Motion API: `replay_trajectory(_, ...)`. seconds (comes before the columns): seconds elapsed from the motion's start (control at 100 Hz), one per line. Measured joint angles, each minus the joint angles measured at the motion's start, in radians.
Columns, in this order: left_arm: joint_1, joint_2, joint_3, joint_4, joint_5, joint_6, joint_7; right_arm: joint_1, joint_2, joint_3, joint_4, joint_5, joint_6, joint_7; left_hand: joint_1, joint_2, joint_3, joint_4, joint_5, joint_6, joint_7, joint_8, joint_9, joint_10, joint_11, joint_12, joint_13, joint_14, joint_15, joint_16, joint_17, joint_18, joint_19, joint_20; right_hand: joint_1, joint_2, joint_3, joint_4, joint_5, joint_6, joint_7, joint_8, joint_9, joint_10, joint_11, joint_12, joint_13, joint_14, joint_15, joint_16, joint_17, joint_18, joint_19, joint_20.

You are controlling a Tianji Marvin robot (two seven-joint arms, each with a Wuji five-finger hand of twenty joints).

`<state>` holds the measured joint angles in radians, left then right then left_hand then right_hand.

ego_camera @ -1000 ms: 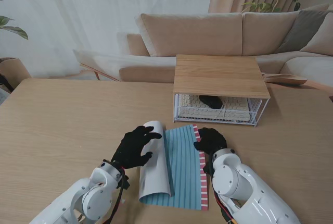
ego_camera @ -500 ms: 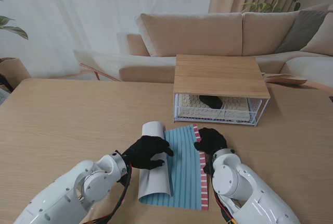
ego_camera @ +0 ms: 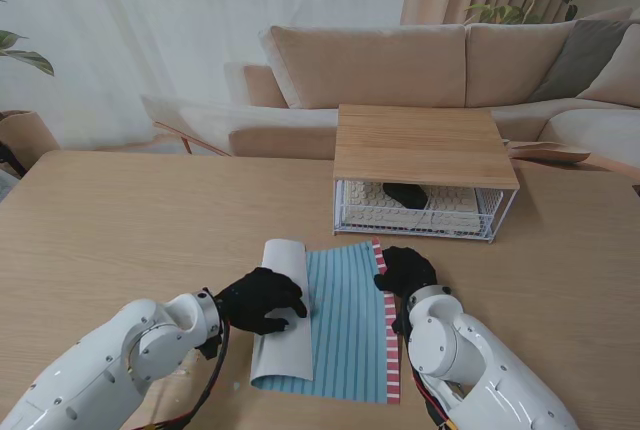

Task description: Unroll the mouse pad and set up the keyboard and mouse from the tabletop organizer

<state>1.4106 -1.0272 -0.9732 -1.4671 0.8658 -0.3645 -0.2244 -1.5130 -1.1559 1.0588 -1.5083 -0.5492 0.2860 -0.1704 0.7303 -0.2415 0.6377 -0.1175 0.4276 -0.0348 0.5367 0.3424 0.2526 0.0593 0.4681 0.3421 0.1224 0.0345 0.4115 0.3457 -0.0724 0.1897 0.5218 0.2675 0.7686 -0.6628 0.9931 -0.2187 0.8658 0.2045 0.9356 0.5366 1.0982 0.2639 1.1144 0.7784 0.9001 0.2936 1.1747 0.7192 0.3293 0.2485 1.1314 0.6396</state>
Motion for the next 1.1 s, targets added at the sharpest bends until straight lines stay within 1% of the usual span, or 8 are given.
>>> replay_trajectory(0.19, 0.052, 0.009, -0.096, -0.019, 0.024, -0.037, -0.039, 0.012, 0.002, -0.012, 0.003, 0.0, 0.005, 0.005, 0.0, 0.0, 0.0, 0.0, 0.0, -0.003, 0.0, 0.0, 0.008, 0.0, -0.001, 0.0, 0.0, -0.004, 0.004, 0.0, 0.0, 0.0, 0.0, 0.0, 0.0, 0.0, 0.001, 0.0, 0.0, 0.001, 0.0, 0.0, 0.0, 0.0, 0.0, 0.0, 0.0, 0.0, 0.0, 0.0, 0.0, 0.0, 0.0, 0.0)
replay_trajectory(0.3, 0.091, 0.014, -0.163, -0.044, 0.071, -0.08, -0.042, 0.017, 0.002, -0.015, 0.003, 0.0, 0.005, 0.008, 0.0, 0.0, 0.0, 0.0, 0.0, -0.005, 0.001, 0.0, 0.009, -0.001, -0.001, 0.0, 0.0, -0.015, 0.014, 0.0, 0.017, 0.026, 0.007, 0.003, 0.0, 0.0, 0.001, 0.0, 0.0, 0.002, 0.0, 0.0, 0.0, 0.0, 0.0, 0.0, 0.0, 0.0, 0.0, 0.0, 0.0, 0.0, 0.0, 0.0)
replay_trajectory(0.43, 0.132, 0.021, -0.236, -0.076, 0.073, -0.099, -0.1, 0.018, 0.002, -0.014, 0.002, -0.001, 0.007, 0.015, 0.0, 0.0, 0.006, 0.0, 0.0, -0.008, 0.001, 0.001, 0.009, -0.002, -0.001, 0.0, -0.013, -0.015, 0.014, -0.001, 0.017, 0.026, 0.021, 0.005, 0.0, 0.0, 0.001, 0.0, 0.0, 0.002, 0.0, 0.0, 0.0, 0.0, 0.0, 0.001, 0.0, 0.0, 0.0, 0.0, 0.0, 0.0, 0.0, 0.0)
replay_trajectory(0.66, 0.201, 0.024, -0.366, -0.104, 0.103, -0.134, -0.098, 0.017, 0.003, -0.01, -0.003, -0.006, 0.008, 0.018, 0.0, -0.001, 0.002, 0.0, -0.006, -0.031, 0.001, 0.001, 0.01, -0.013, -0.003, 0.0, 0.002, -0.001, 0.031, -0.001, 0.017, 0.028, 0.021, 0.015, 0.0, 0.0, 0.001, 0.0, 0.0, 0.002, 0.0, 0.001, 0.0, 0.0, 0.0, 0.001, 0.0, 0.0, 0.0, 0.0, 0.0, 0.0, 0.0, -0.001)
replay_trajectory(0.8, 0.237, 0.024, -0.444, -0.122, 0.136, -0.163, -0.093, 0.016, 0.004, -0.007, -0.008, -0.006, 0.008, 0.025, -0.001, -0.003, 0.028, 0.0, -0.008, -0.05, 0.001, 0.001, 0.017, -0.013, -0.003, 0.0, 0.002, 0.0, 0.038, -0.001, 0.017, 0.031, 0.045, 0.025, 0.0, 0.0, 0.001, 0.0, 0.0, 0.002, 0.0, 0.001, 0.0, 0.0, 0.0, 0.001, 0.0, 0.0, 0.0, 0.0, 0.0, 0.0, 0.0, -0.003)
replay_trajectory(0.86, 0.251, 0.024, -0.475, -0.13, 0.127, -0.161, -0.092, 0.016, 0.005, -0.007, -0.01, -0.006, 0.008, 0.027, -0.001, -0.009, 0.03, 0.0, -0.005, -0.05, 0.004, 0.003, 0.021, -0.013, -0.001, 0.0, 0.002, 0.001, 0.041, -0.001, 0.017, 0.041, 0.045, 0.029, 0.0, 0.0, 0.001, 0.0, 0.0, 0.002, 0.0, 0.001, 0.0, 0.0, 0.0, 0.001, 0.0, 0.0, 0.0, 0.0, 0.0, 0.0, 0.0, -0.003)
replay_trajectory(0.95, 0.268, 0.024, -0.517, -0.143, 0.074, -0.15, -0.115, 0.017, 0.006, -0.008, -0.01, -0.006, 0.01, 0.03, -0.001, -0.013, 0.03, 0.0, 0.006, -0.036, 0.02, 0.007, 0.03, -0.013, -0.001, 0.0, 0.004, 0.002, 0.041, -0.001, 0.017, 0.042, 0.045, 0.029, 0.0, 0.0, 0.001, 0.0, 0.0, 0.002, 0.0, 0.001, 0.0, 0.0, 0.0, 0.001, 0.0, 0.0, 0.0, 0.0, 0.0, 0.0, 0.0, -0.003)
replay_trajectory(1.1, 0.303, 0.024, -0.594, -0.199, 0.095, -0.151, -0.098, 0.024, 0.006, -0.015, -0.009, -0.001, 0.017, 0.03, -0.001, -0.019, 0.04, 0.0, 0.006, -0.036, 0.014, 0.007, 0.072, -0.013, 0.0, 0.0, 0.038, 0.025, 0.052, -0.001, 0.016, 0.066, 0.059, 0.035, 0.0, 0.0, 0.001, 0.0, 0.0, 0.002, 0.0, 0.001, 0.0, 0.0, 0.0, 0.002, 0.0, 0.0, 0.0, 0.0, 0.0, 0.0, 0.0, -0.003)
